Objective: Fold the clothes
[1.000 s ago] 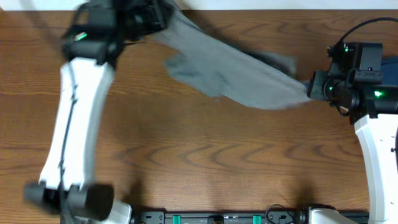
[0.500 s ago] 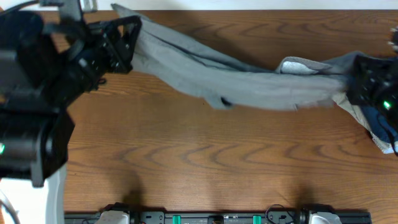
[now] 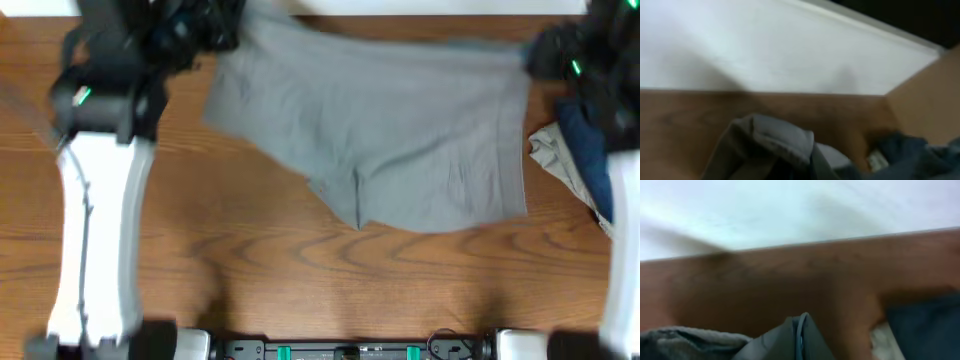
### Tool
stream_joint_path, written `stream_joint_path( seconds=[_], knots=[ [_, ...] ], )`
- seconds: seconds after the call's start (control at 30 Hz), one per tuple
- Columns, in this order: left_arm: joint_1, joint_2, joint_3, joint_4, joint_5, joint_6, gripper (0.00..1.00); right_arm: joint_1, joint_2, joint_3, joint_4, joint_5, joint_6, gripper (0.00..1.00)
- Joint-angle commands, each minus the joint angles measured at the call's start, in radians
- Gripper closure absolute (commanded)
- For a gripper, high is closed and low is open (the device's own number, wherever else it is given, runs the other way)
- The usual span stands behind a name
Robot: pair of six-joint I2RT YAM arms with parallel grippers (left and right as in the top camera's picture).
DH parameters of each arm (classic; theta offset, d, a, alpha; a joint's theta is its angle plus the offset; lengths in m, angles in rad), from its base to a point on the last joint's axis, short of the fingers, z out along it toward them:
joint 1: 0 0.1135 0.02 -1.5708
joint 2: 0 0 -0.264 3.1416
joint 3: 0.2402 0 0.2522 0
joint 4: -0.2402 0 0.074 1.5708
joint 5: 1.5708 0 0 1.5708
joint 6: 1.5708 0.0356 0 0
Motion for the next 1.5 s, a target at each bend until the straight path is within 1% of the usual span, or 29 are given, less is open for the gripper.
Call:
stream_joint_path(
  seconds=[0.0, 0.07, 0.13, 0.17, 0.23, 0.3, 0.37, 0.47, 0.53, 0.6, 0.7, 0.8, 0.9, 1.07, 1.13, 1.23, 1.3, 1.4, 1.47],
  knots=[
    [0.011, 0.103, 0.012, 0.166, -0.066, 0.015, 0.94, -0.009, 0.073, 0.006, 0.167, 0.034, 0.026, 0.99],
    [0.028, 0.142, 0.013, 0.297, -0.070, -0.084, 0.94, -0.009, 0.099, 0.007, 0.307, 0.065, 0.095, 0.99],
    [0.058, 0.154, 0.021, 0.416, -0.026, -0.188, 0.94, -0.011, 0.097, 0.009, 0.427, 0.084, 0.157, 0.99],
    [0.080, 0.153, 0.028, 0.490, -0.005, -0.241, 0.94, -0.015, 0.090, 0.016, 0.488, 0.098, 0.171, 0.99],
    [0.119, 0.149, 0.063, 0.595, 0.010, -0.306, 0.94, -0.022, 0.072, 0.040, 0.550, 0.138, 0.172, 0.99],
    [0.159, 0.149, 0.130, 0.644, 0.017, -0.340, 0.94, -0.029, 0.054, 0.074, 0.559, 0.212, 0.169, 0.99],
    [0.198, 0.149, 0.209, 0.628, 0.036, -0.341, 0.94, -0.039, 0.032, 0.100, 0.521, 0.302, 0.131, 0.99],
    [0.220, 0.149, 0.261, 0.570, 0.141, -0.327, 0.94, -0.047, 0.016, 0.104, 0.415, 0.402, 0.077, 0.99],
    [0.214, 0.150, 0.260, 0.486, 0.241, -0.291, 0.94, -0.047, 0.021, 0.100, 0.291, 0.432, 0.040, 0.99],
    [0.190, 0.158, 0.255, 0.340, 0.277, -0.219, 0.94, -0.048, 0.038, 0.084, 0.168, 0.455, 0.029, 0.99],
    [0.131, 0.186, 0.247, 0.054, 0.275, -0.030, 0.94, -0.048, 0.087, 0.031, 0.019, 0.571, 0.037, 0.99],
    [0.066, 0.238, 0.238, -0.187, 0.273, 0.122, 0.94, -0.048, 0.153, -0.048, -0.050, 0.700, 0.075, 0.99],
    [0.015, 0.300, 0.237, -0.364, 0.223, 0.204, 0.94, -0.048, 0.217, -0.121, -0.106, 0.789, 0.127, 0.99],
    [-0.031, 0.372, 0.237, -0.525, 0.124, 0.236, 0.94, -0.048, 0.285, -0.219, -0.200, 0.809, 0.197, 0.99],
    [-0.040, 0.381, 0.237, -0.576, 0.097, 0.261, 0.94, -0.048, 0.285, -0.259, -0.212, 0.809, 0.214, 0.99],
    [-0.049, 0.382, 0.237, -0.663, 0.022, 0.266, 0.94, -0.048, 0.285, -0.283, -0.261, 0.773, 0.213, 0.99],
    [-0.050, 0.382, 0.237, -0.734, -0.014, 0.266, 0.94, -0.048, 0.285, -0.289, -0.337, 0.688, 0.213, 0.99],
    [-0.050, 0.382, 0.225, -0.852, -0.043, 0.266, 0.94, -0.050, 0.285, -0.300, -0.448, 0.510, 0.208, 0.99],
    [-0.050, 0.382, 0.210, -0.912, -0.052, 0.266, 0.94, -0.050, 0.285, -0.317, -0.510, 0.378, 0.177, 0.99]
  ],
)
